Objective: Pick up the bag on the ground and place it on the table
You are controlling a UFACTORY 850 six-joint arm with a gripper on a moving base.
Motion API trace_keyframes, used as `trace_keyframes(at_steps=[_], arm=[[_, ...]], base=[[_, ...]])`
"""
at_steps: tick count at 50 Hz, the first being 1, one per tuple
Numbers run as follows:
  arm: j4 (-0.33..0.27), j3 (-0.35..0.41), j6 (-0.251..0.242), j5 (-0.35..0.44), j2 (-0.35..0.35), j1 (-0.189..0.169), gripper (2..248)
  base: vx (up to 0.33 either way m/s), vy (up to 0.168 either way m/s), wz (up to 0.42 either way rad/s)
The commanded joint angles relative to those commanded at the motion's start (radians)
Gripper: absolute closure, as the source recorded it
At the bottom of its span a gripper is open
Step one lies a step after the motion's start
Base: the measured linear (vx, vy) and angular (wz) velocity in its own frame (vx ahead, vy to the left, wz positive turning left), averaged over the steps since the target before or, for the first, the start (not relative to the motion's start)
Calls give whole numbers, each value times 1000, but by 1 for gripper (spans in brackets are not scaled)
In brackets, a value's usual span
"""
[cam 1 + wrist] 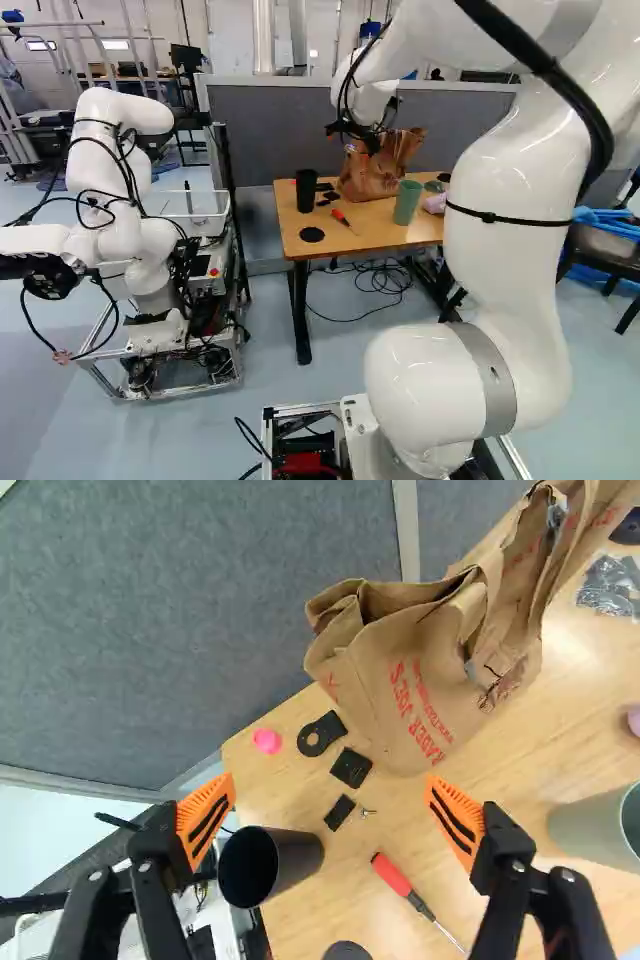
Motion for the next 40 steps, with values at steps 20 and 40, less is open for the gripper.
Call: trace_keyframes(at_steps=[20, 40], arm=[[-9, 278, -105, 241, 132, 13, 3], [-18, 529, -200, 457, 251, 25, 3]], base=[[0, 0, 0], [0, 0, 0]])
